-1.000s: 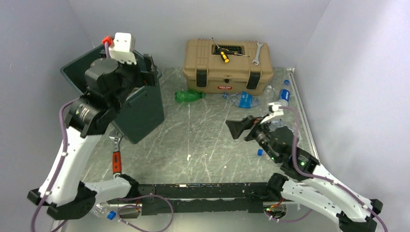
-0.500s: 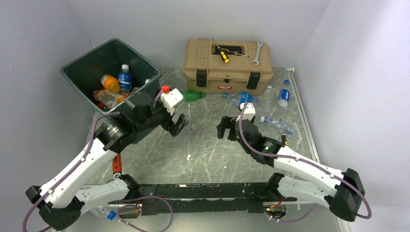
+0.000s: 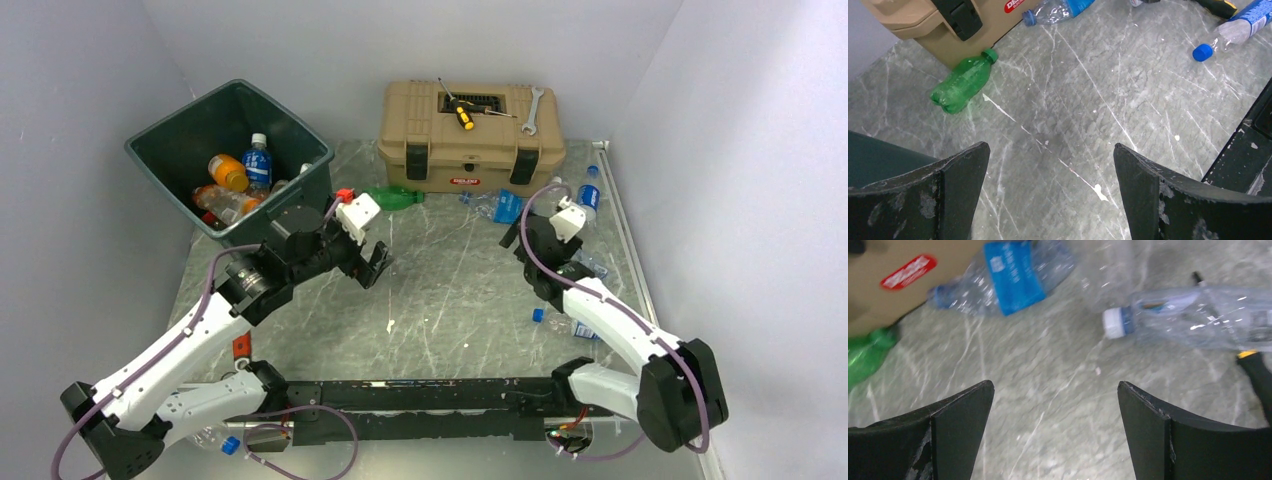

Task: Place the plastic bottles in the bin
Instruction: Pick up the plastic bottle at the center of the board.

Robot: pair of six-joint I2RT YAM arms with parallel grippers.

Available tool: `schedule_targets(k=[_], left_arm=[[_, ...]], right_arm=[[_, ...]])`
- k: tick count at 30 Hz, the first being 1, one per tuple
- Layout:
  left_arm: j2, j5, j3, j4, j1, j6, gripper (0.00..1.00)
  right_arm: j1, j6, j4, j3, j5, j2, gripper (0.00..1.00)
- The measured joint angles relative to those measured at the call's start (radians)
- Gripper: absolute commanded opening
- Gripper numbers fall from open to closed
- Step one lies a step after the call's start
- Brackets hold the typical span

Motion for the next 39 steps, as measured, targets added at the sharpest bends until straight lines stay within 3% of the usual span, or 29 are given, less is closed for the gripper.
schedule_targets(k=[6,18,26,39], left_arm=[[-0.016,-0.030,-0.016,0.015,0.000,-0.029,0.99],[-0.016,-0.045,-0.016,0.022,0.000,-0.052,0.99],[-0.018,-0.045,-0.016,0.022,-0.009,-0.057,1.00],[-0.048,-0.082,-0.033,0.027,-0.030,-0.045,1.00]], right_arm=[[-0.136,0.011,0.000,0.057,0.091,0.129,0.99],[-0.243,-0.123,0.038,0.299,0.135,0.479,0.98],[-0.274,-0.196,0.087,0.329,0.056,0.577,0.93],[-0.390,-0.222,0.069,0.435,-0.124,0.695,0.77]])
